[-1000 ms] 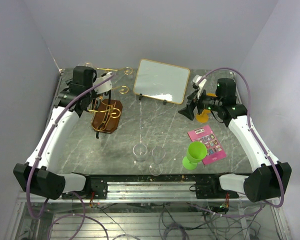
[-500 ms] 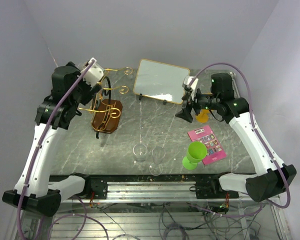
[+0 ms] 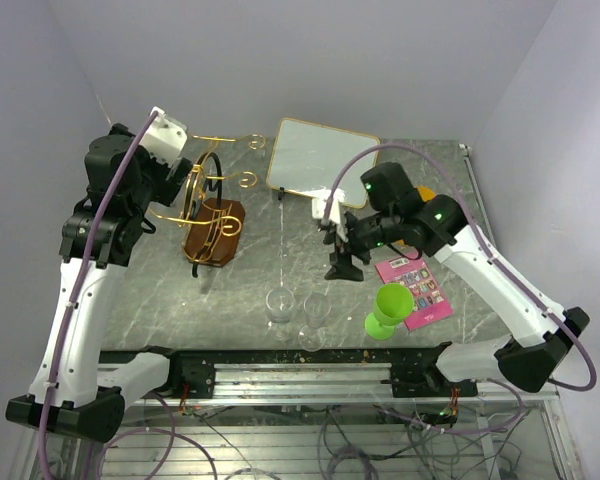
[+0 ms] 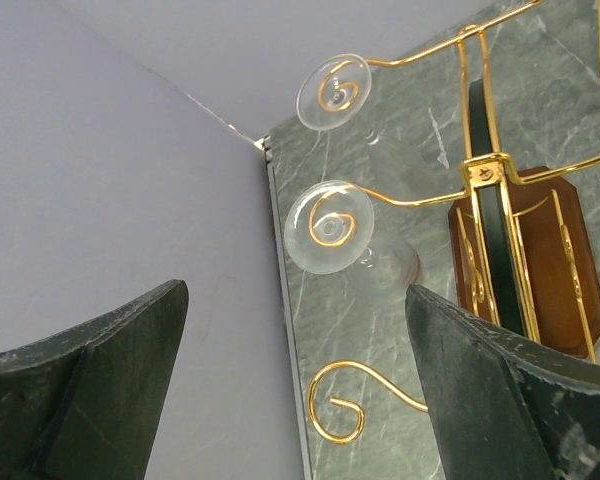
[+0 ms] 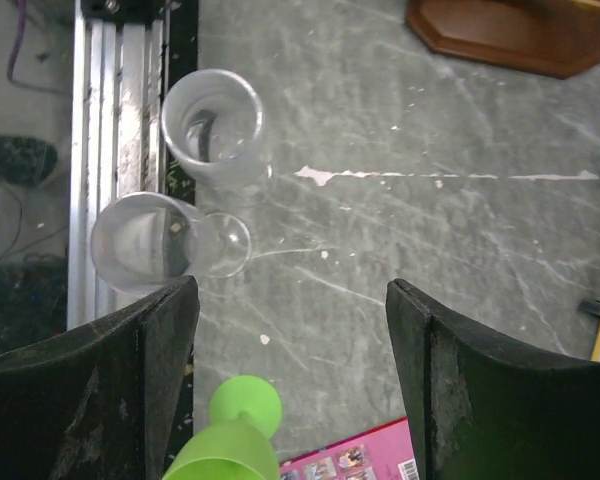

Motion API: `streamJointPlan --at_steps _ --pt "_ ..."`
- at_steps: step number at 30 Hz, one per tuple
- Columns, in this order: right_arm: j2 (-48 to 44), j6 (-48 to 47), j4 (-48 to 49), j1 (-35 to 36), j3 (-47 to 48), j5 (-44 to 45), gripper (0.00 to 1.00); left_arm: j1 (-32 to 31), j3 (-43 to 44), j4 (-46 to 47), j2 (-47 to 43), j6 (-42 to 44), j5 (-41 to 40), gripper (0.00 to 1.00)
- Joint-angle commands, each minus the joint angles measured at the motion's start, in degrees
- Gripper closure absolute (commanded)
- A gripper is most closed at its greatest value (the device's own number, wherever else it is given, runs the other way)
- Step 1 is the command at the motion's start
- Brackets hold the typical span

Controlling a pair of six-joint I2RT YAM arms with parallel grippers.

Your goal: Place the wine glass upside down on the wine glass rack

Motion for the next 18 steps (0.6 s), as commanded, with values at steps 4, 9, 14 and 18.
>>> streamJointPlan --at_steps 4,9,14,18 --pt "1.5 0.5 -3.7 9.5 -0.8 10.4 0.25 2.8 -3.0 4.3 0.2 -2.5 0.9 0.00" --pt "3.3 0.8 -4.5 13.0 -1.1 13.2 0.27 2.9 -2.6 4.1 1.2 -2.2 0.8 0.00" --pt "5.3 1.1 -4.1 15.6 -1.5 14.4 0.34 2.9 -3.6 4.5 1.6 -1.7 0.8 0.00" --pt "6.8 1.2 -4.5 17.3 -1.6 15.9 0.42 2.9 -5.4 5.5 1.4 -1.6 0.4 0.00"
